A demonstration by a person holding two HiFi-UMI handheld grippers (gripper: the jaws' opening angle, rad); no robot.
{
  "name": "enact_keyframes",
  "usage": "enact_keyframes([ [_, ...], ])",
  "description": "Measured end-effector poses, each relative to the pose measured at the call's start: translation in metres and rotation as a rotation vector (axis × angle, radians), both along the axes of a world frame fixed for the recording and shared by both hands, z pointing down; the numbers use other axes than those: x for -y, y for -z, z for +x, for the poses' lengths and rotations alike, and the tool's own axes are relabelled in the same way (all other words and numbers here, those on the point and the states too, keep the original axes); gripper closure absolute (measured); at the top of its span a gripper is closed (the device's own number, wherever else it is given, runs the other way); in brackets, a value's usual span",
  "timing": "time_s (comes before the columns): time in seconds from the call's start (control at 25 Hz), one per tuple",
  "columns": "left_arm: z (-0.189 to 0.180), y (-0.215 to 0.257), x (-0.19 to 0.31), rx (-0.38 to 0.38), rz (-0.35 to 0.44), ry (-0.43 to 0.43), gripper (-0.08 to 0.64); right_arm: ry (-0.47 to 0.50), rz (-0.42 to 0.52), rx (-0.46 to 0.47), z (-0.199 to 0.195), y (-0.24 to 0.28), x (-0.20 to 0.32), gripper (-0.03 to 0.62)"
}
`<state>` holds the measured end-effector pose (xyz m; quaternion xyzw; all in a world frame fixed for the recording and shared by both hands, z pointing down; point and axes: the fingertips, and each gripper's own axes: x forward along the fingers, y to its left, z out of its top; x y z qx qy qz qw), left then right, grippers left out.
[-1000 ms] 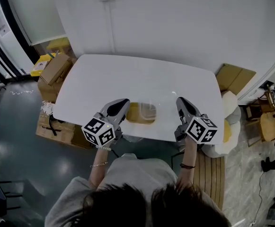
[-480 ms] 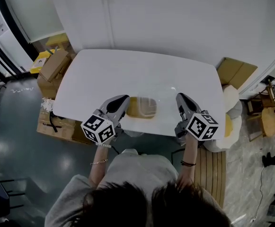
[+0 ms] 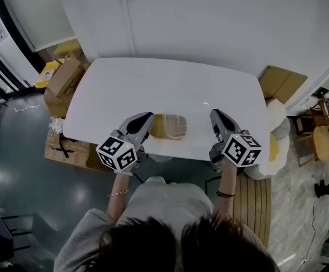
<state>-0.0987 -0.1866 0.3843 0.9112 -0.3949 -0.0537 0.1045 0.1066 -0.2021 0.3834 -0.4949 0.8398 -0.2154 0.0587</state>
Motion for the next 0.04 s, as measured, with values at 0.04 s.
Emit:
enact_keyframes([
  [0.04, 0.0003, -0.0002, 0.0001, -0.001, 0.0, 0.0, 0.565, -0.001, 0.008, -0.004, 0.0007, 0.001, 0.0002, 0.563],
])
